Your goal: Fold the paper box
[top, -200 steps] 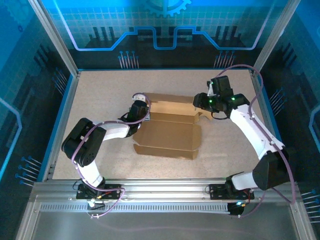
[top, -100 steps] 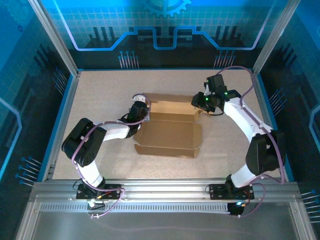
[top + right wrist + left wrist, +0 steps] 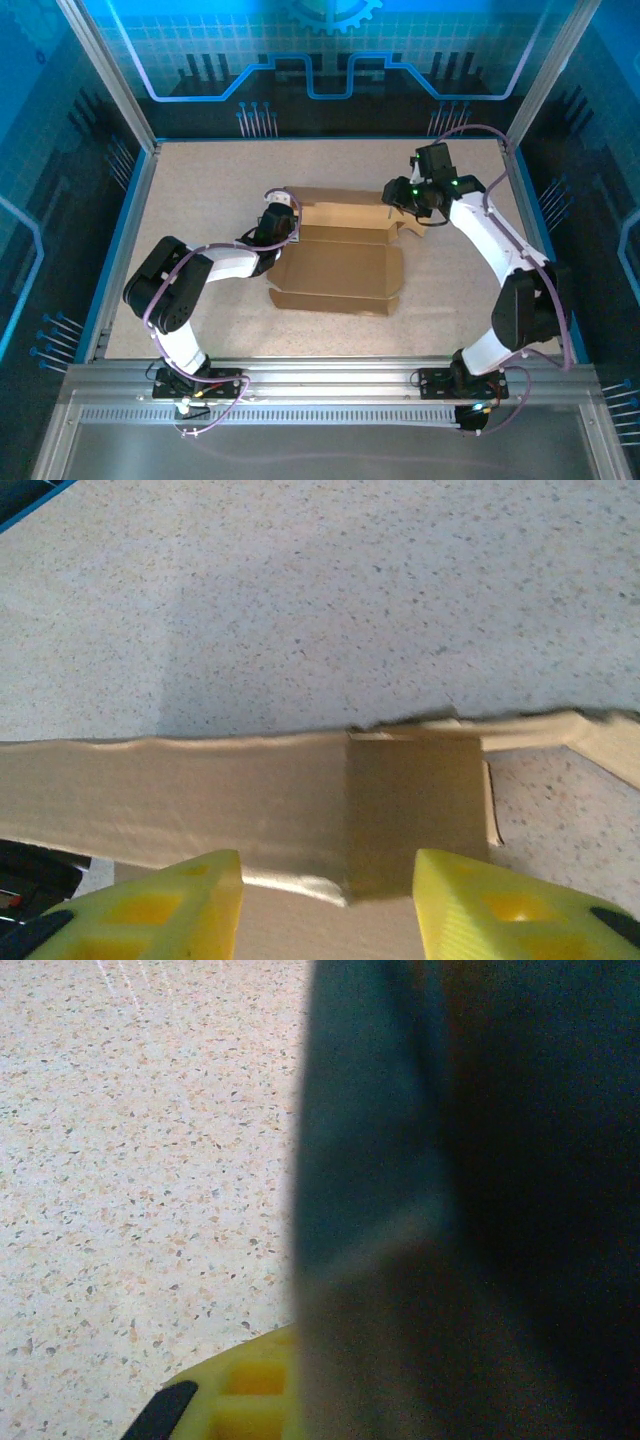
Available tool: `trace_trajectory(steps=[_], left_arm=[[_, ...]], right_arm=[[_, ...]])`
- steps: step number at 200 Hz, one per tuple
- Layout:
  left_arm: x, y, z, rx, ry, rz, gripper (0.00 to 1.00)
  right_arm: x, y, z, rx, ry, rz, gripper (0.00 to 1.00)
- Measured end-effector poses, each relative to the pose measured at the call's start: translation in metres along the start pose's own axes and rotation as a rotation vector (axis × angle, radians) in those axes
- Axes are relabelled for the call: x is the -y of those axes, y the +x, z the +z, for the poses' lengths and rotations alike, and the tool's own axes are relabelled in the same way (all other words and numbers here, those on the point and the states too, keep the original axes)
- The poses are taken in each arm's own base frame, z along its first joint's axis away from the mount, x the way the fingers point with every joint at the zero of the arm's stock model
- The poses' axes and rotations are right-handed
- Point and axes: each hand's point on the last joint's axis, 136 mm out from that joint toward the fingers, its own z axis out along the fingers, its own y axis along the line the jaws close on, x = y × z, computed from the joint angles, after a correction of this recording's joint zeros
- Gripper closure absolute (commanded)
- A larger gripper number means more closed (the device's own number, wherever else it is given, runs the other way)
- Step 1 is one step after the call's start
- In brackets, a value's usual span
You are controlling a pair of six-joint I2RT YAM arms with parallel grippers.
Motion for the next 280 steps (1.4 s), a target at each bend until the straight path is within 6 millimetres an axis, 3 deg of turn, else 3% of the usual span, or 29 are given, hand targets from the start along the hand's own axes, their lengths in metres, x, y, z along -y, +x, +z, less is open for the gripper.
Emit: trace_trajectory(steps=[37, 73, 87, 105, 120, 198, 210, 227, 242, 260, 280], left_arm=[[-0.002, 0.0, 0.0, 0.002, -0.01, 0.0, 1.0], [-0.004, -0.001, 0.0, 0.005, -0.024, 0.001, 1.0], [-0.004, -0.001, 0.0, 0.005, -0.024, 0.001, 1.0], [-0.004, -0.001, 0.0, 0.005, -0.022, 0.001, 1.0], [-0.003, 0.0, 0.0, 0.005, -0.02, 0.001, 1.0], [-0.004, 0.0, 0.0, 0.004, -0.021, 0.002, 1.0], [-0.004, 0.0, 0.0, 0.003, -0.022, 0.002, 1.0], [-0.004, 0.0, 0.0, 0.002, -0.023, 0.001, 1.0], [-0.004, 0.0, 0.0, 0.0, -0.023, -0.007, 1.0], [-0.003, 0.0, 0.0, -0.01, -0.022, -0.022, 1.0], [-0.002, -0.002, 0.002, -0.029, -0.007, -0.046, 1.0]], right_arm=[[-0.002, -0.004, 0.02, -0.03, -0.009, 0.013, 0.66], [-0.001, -0.007, 0.02, -0.029, -0.019, 0.03, 0.85], [-0.001, -0.008, 0.02, -0.029, -0.026, 0.037, 0.79], [-0.001, -0.007, 0.019, -0.032, -0.025, 0.033, 0.55], [0.001, -0.006, 0.02, -0.033, -0.018, 0.034, 0.52], [-0.005, -0.003, 0.025, -0.064, -0.057, 0.039, 0.79], [-0.005, -0.004, 0.025, -0.062, -0.057, 0.038, 0.74], [-0.005, -0.004, 0.025, -0.062, -0.056, 0.032, 0.51], [-0.004, -0.003, 0.022, -0.058, -0.051, 0.021, 0.38], [-0.003, -0.003, 0.009, -0.026, -0.056, -0.022, 0.31], [0.008, -0.012, -0.022, 0.062, -0.071, -0.062, 0.26]])
